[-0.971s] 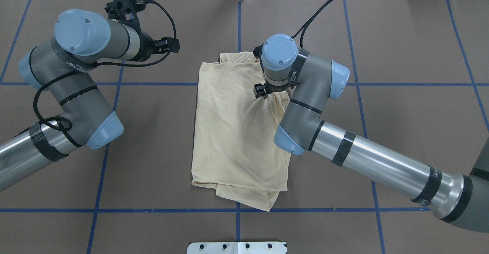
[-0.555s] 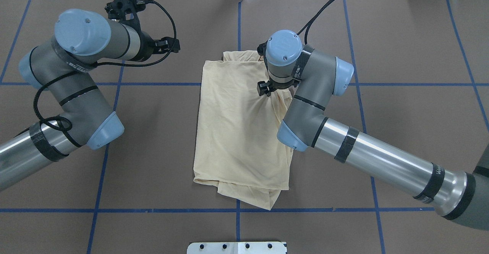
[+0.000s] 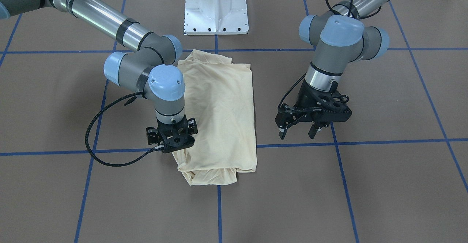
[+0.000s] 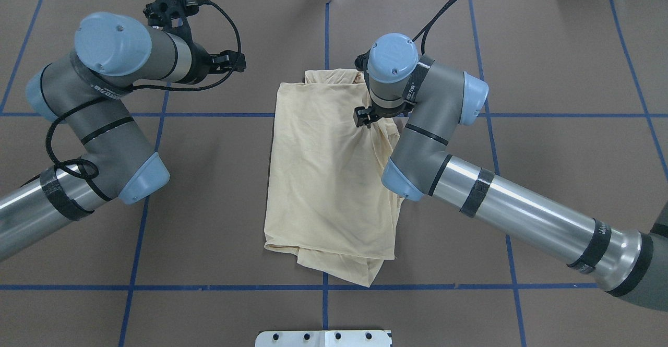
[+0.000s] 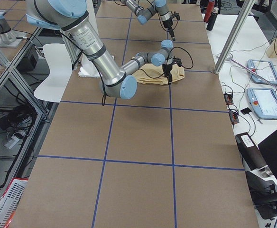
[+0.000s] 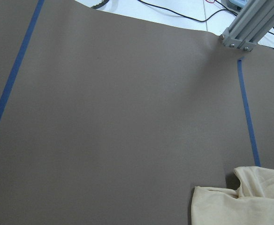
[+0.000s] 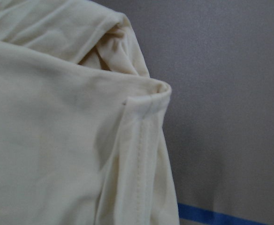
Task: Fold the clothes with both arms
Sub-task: 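Release the shirt corner and raise the right gripper away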
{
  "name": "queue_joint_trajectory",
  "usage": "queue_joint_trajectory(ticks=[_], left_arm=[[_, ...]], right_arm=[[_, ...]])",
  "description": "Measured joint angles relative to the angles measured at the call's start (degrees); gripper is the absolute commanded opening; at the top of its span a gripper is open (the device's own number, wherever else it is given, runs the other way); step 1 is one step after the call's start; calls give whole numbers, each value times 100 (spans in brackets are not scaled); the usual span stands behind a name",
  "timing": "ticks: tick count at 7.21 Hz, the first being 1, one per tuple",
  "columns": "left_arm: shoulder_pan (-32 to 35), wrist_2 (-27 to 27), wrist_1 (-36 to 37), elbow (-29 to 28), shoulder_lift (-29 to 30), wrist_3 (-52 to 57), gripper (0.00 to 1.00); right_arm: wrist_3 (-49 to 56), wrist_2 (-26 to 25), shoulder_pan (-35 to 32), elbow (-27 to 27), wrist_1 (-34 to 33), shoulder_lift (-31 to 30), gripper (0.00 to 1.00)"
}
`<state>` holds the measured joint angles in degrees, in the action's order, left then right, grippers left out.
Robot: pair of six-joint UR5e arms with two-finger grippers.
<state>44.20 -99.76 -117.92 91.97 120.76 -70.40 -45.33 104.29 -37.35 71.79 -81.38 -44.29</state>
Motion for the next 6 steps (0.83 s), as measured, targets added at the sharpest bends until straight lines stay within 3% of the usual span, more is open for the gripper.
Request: queue_joint_trajectory(ticks=[6], left_arm=[[-8, 0, -3, -23, 3, 0, 100]], right_arm=[[163, 152, -192, 35, -17, -142, 100]])
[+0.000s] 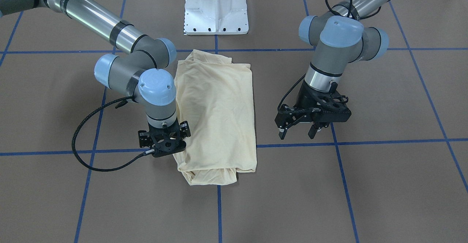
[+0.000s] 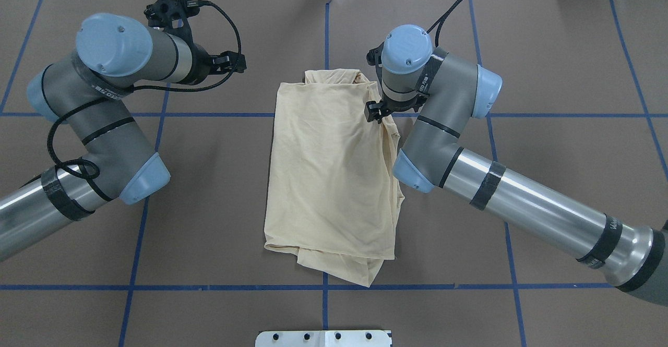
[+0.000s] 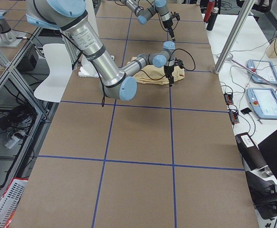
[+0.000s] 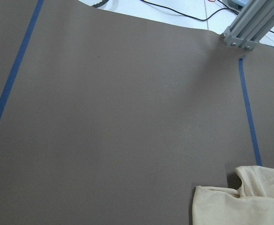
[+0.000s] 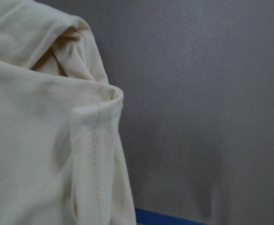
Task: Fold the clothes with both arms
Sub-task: 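Release the shirt corner and raise the right gripper away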
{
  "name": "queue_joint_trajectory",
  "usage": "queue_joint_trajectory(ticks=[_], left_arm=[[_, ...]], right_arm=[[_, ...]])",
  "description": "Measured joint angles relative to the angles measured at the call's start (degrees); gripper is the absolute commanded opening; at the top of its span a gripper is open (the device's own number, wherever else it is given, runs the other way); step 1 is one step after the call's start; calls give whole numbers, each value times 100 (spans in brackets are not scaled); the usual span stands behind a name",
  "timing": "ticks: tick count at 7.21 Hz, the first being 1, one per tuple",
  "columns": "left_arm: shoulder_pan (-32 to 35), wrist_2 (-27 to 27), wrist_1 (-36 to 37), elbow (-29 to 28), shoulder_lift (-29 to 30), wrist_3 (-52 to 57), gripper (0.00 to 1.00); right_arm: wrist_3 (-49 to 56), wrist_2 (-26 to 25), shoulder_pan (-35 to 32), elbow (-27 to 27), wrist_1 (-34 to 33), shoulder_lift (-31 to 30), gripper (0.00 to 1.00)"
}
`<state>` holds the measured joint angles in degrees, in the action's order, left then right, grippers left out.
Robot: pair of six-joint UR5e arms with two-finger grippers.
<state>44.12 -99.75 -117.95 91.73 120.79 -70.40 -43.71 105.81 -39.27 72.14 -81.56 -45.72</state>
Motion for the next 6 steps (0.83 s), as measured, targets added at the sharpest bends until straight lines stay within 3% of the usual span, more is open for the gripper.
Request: queue_joint_trajectory(ticks=[6], left_arm=[[1, 0, 0, 12, 21, -7, 100]], right_arm=[[382, 393, -447, 260, -1, -339, 100]])
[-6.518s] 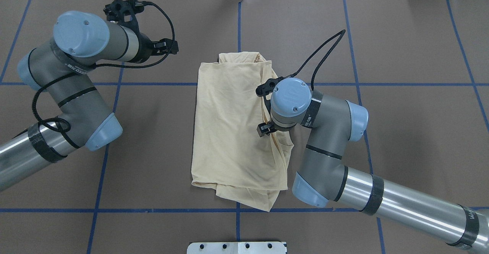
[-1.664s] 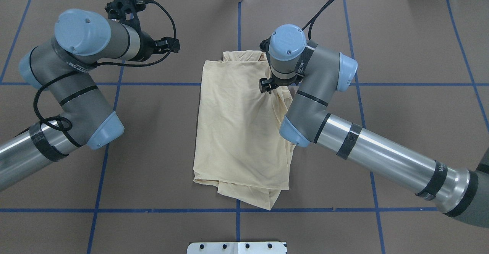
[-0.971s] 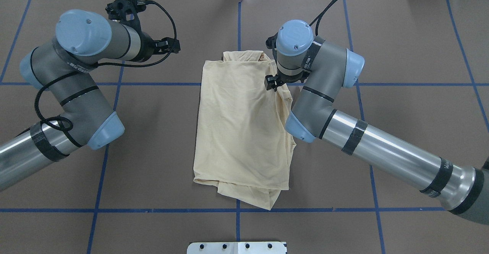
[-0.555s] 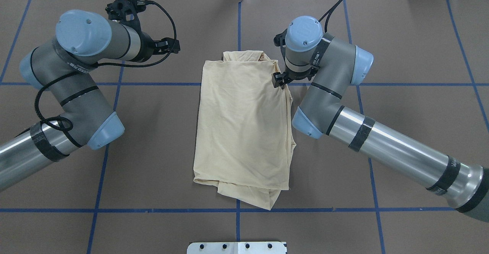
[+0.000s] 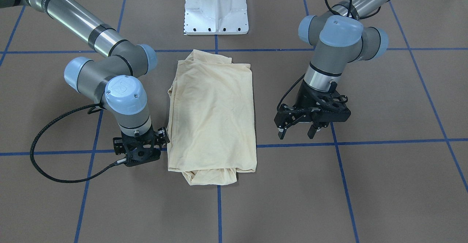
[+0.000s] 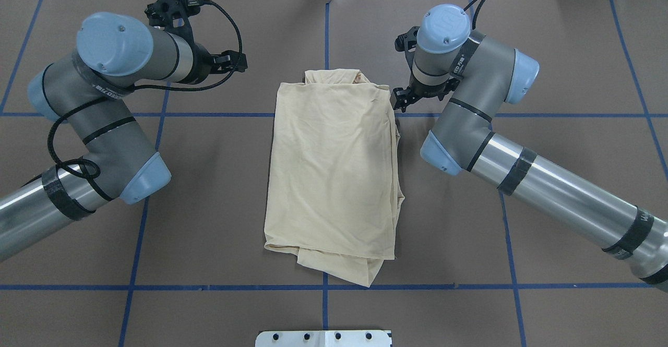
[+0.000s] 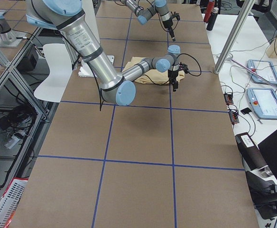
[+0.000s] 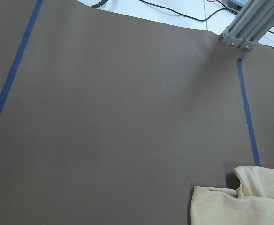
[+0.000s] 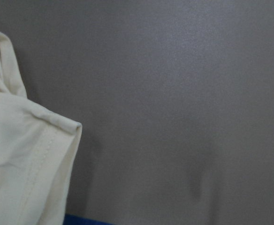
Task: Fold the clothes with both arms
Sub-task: 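Release the shirt corner and raise the right gripper away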
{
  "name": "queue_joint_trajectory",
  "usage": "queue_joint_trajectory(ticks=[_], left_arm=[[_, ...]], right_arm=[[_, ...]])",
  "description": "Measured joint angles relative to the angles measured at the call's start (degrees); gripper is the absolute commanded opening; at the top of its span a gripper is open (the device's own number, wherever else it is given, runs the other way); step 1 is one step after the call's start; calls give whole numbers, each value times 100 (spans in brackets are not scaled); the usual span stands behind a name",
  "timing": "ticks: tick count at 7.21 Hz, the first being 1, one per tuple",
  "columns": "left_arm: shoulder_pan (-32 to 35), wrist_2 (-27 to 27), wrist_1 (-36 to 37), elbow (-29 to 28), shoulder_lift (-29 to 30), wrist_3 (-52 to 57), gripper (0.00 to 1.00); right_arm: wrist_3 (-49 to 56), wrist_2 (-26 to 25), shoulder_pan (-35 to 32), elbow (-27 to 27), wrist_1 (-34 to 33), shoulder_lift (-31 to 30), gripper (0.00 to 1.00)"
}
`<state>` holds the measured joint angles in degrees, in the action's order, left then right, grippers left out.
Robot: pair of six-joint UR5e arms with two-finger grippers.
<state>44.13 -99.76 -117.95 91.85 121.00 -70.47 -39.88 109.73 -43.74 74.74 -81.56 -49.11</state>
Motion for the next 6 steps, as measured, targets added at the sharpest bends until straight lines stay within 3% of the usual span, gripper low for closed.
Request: queue_joint_trajectory(ticks=[6], left_arm=[[74, 0, -13, 365, -6, 29, 100]], right_arm=[[-105, 258, 17, 70, 40, 488, 100]])
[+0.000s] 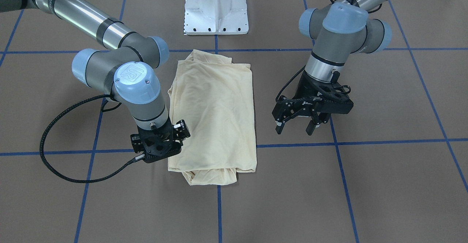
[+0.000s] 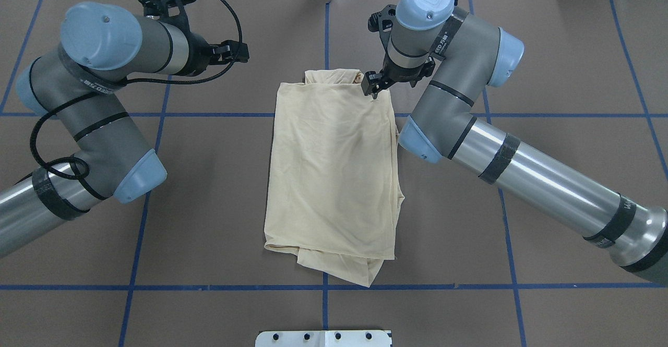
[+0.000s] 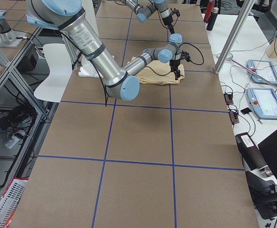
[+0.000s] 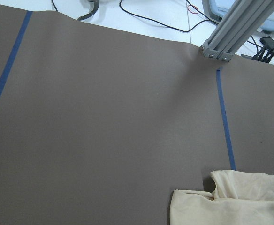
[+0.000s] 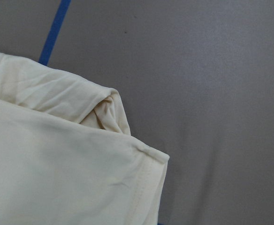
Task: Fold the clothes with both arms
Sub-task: 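Release the shirt corner and raise the right gripper away, then lower the left gripper to the shirt's near corner while the right gripper hovers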
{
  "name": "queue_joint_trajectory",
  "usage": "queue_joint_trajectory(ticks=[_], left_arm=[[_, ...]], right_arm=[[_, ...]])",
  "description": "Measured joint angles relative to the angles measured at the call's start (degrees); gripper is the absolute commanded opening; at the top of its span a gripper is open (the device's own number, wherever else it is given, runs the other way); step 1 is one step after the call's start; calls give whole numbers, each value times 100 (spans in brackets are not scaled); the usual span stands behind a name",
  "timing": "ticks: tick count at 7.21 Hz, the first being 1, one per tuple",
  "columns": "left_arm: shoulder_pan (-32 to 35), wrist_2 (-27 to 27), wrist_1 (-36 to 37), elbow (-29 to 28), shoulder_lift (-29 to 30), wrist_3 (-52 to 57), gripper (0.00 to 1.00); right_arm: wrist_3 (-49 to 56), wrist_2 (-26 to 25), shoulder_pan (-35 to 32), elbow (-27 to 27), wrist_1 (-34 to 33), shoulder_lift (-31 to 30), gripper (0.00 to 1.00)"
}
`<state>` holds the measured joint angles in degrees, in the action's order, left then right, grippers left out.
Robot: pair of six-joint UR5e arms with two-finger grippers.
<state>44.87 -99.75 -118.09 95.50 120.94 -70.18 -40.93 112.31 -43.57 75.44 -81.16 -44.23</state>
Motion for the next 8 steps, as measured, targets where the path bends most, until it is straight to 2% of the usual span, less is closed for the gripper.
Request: queue_joint_trajectory(ticks=[2, 5, 6, 8], left_arm=[[29, -429, -16, 222, -76, 2, 100], [28, -1201, -78, 830, -576, -254, 100], [-28, -1323, -409, 885, -769, -647, 100], [-379, -1345, -1709, 852, -1347, -1586, 99]], right_arm=[[-456, 440, 12, 289, -10, -81, 100], [-1554, 794, 90, 1442, -47, -796, 100], [-1943, 823, 156, 1804, -51, -1007, 100], [-2445, 975, 239, 2408, -48, -1368, 100]])
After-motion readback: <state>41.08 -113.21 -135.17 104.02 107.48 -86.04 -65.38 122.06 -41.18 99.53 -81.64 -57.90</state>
